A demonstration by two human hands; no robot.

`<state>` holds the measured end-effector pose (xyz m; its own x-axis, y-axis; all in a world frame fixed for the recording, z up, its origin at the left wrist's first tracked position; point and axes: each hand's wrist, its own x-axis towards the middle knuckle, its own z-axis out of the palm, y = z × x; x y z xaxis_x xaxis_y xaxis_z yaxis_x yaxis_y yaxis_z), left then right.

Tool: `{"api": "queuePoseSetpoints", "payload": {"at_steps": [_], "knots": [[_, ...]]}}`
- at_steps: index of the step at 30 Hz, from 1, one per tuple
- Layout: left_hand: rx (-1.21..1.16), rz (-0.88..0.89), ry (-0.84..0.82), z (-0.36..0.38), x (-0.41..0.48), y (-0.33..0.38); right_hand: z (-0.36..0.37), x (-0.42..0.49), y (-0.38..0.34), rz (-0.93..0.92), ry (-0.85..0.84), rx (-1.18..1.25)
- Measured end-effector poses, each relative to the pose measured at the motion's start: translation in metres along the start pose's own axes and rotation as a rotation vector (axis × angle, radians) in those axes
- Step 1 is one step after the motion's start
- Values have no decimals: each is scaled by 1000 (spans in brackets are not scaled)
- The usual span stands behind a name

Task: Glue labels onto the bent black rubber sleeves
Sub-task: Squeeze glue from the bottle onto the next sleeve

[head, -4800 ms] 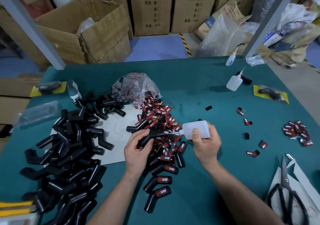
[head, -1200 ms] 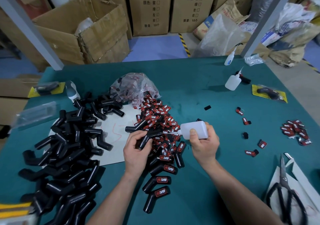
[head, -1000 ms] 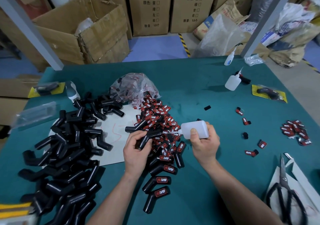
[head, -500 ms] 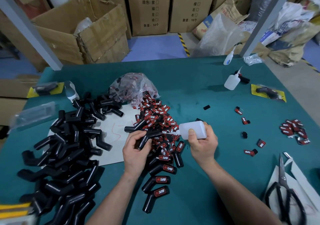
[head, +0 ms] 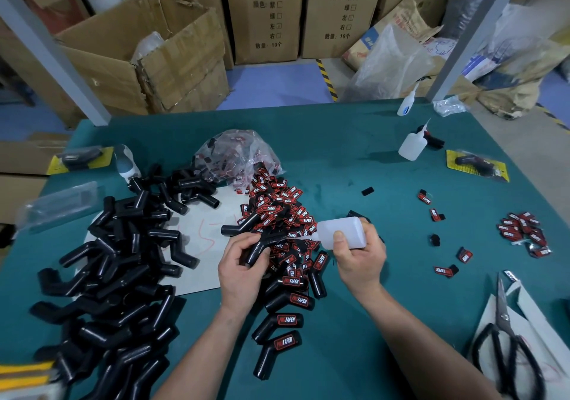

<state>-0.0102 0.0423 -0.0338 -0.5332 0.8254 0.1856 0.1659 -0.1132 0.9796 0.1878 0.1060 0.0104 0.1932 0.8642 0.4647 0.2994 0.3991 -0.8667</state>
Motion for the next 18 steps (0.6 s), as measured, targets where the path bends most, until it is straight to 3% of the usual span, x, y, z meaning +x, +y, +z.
{"api": "queuePoseSetpoints", "payload": {"at_steps": [18], "knots": [[-35,21,-23,-1,1,-3,-1,3,3,19,34,8]]}}
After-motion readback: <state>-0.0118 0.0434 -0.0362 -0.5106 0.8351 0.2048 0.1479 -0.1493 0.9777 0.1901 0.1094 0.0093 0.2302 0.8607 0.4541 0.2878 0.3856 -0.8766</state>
